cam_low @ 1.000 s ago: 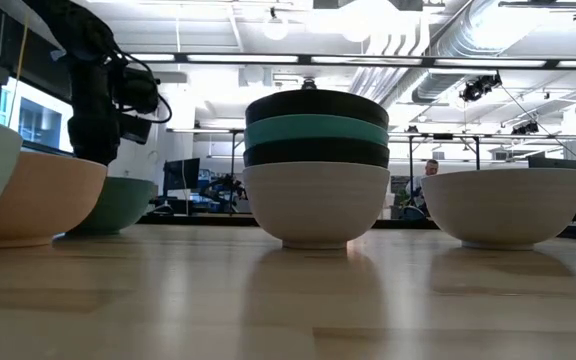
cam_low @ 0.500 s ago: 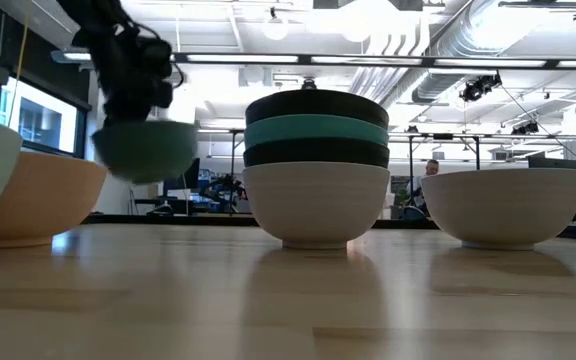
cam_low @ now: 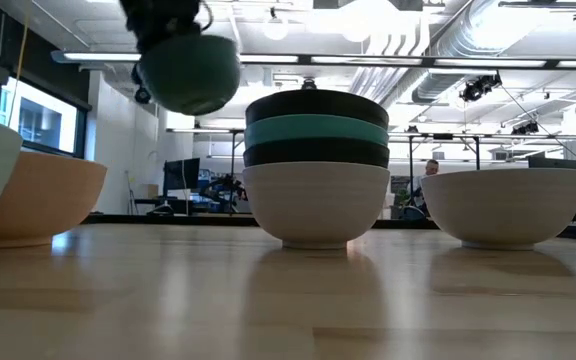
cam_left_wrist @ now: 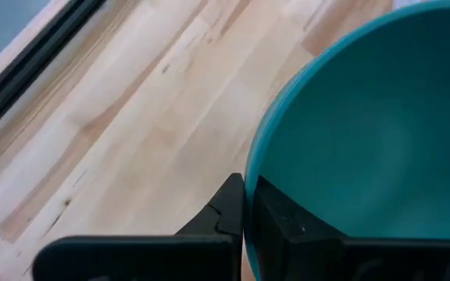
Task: Nest bowls inside each other
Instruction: Stack the dark blue bowl on top of the black bowl
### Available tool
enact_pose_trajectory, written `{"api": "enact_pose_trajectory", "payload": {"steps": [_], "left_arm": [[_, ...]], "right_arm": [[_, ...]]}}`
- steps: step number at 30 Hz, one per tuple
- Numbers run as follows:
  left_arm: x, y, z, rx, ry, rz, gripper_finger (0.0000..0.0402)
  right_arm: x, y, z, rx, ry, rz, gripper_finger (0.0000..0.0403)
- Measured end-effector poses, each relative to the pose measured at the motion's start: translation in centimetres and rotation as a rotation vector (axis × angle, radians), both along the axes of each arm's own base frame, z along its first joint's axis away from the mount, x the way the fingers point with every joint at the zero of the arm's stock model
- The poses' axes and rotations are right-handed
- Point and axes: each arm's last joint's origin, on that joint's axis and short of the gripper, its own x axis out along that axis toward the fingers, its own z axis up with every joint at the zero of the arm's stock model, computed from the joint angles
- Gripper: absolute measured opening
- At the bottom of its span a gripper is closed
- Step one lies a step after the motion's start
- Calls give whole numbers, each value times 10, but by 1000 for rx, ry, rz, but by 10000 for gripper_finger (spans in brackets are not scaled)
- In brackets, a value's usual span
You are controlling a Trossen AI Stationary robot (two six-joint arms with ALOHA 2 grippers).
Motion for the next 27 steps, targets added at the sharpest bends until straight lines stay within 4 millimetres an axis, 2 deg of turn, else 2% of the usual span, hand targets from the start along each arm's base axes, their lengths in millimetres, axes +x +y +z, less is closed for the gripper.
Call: {"api": "enact_pose_trajectory", "payload": {"steps": [4, 10, 19, 27], "left_arm": [[27, -4, 14, 19, 21, -53, 0], [73, -5, 23, 20, 8, -128, 0], [147, -18, 11, -12, 54, -273, 0], [189, -32, -6, -37, 101, -353, 0]], "right_arm": [[-12, -1, 7, -16, -35, 6, 103], [-39, -2, 18, -40, -71, -12, 103], [-84, -5, 33, -74, -146, -31, 103], [-111, -7, 40, -70, -197, -33, 103]]}}
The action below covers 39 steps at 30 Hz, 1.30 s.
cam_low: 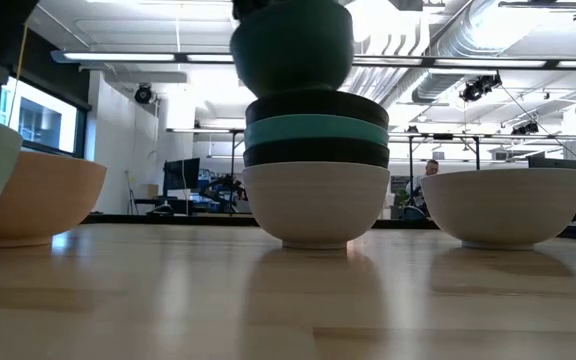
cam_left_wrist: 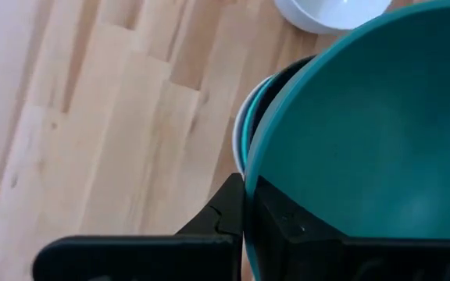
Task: Nest bowls inside each other
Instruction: Stack the dark blue bowl on top of the black bowl
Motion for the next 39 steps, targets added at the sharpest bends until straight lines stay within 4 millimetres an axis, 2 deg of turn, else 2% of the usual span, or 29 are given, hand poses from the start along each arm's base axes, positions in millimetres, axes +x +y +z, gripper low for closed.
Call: {"api": "enact_pose_trajectory", "payload": {"steps": [8, 24, 33, 39], "left_arm": [[25, -12, -11, -9, 7, -34, 0], [33, -18, -18, 18, 33, 3, 0], [49, -25, -49, 5, 114, -37, 0], [53, -23, -63, 21, 168, -52, 0]], "right_arm": [[-2, 0, -5, -3, 49, 0, 103], [-1, 0, -7, -3, 62, 0, 103], [-1, 0, -7, 24, 62, -4, 103], [-2, 0, -7, 41, 69, -6, 103]]}}
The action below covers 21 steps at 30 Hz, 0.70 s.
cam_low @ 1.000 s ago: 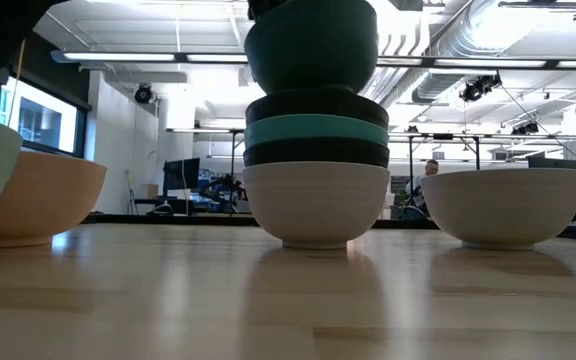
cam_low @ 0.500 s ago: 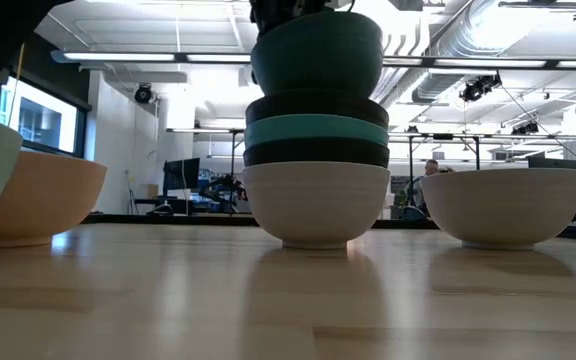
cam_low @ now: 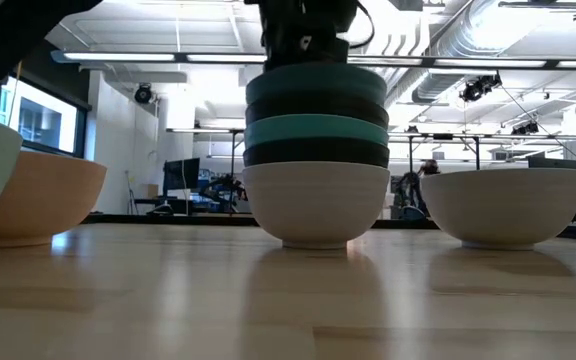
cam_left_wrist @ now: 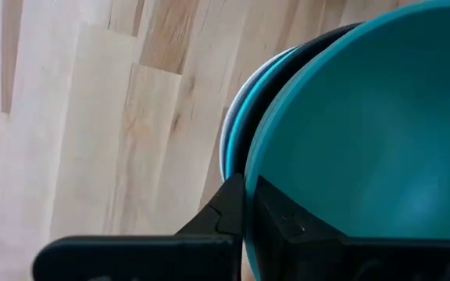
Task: Nest bowls inside each other
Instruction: Stack the dark blue bowl on top of the black bowl
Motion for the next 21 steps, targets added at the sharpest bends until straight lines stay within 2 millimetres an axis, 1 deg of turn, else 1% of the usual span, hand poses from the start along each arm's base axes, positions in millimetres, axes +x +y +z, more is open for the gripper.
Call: {"api": "enact_pose_trajectory", "payload": {"steps": [19, 21], "left_arm": [[-1, 3, -1, -7, 5, -3, 0], [1, 4, -5, -12, 12, -5, 0]], "right_arm": [[0, 0, -2, -1, 17, 0, 103], [0, 0, -2, -1, 16, 0, 103]]}}
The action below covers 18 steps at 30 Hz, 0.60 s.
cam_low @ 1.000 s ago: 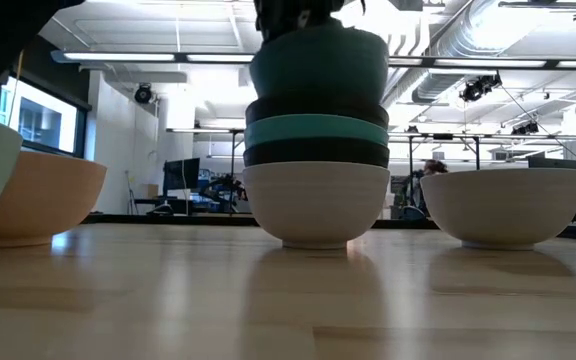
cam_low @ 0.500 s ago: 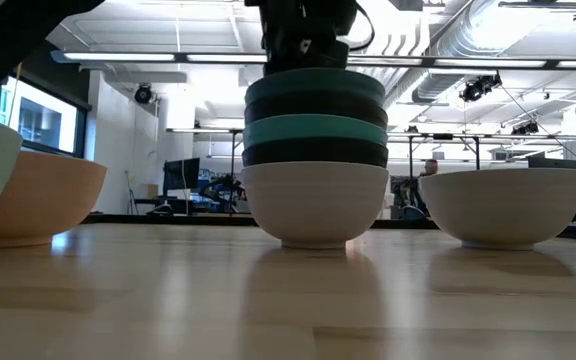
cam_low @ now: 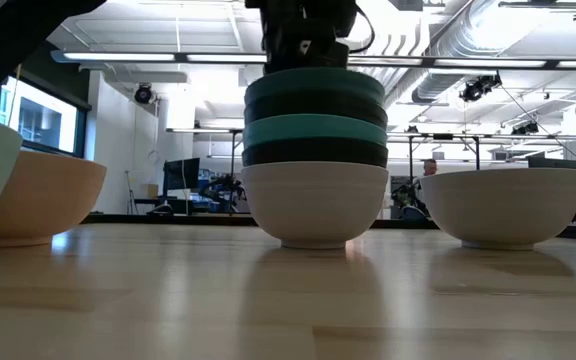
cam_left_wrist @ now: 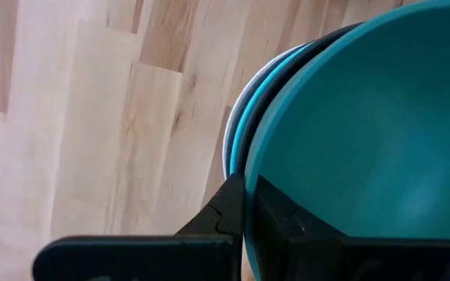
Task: Nest bowls inside each other
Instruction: Stack the dark blue bowl on top of the black bowl
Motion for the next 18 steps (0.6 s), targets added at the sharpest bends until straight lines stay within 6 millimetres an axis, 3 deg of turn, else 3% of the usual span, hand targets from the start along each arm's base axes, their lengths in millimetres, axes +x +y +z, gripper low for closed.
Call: {"api": "enact_pose_trajectory", "payload": {"steps": [4, 11, 18], "left_arm": [[4, -2, -10, -28, 29, -8, 0], [6, -4, -9, 8, 5, -23, 8], [6, -3, 4, 21, -24, -30, 75]], "right_arm": [[0, 0, 0, 0, 0, 0, 103], [0, 0, -2, 7, 16, -1, 103], [0, 0, -2, 29, 19, -6, 103]]}}
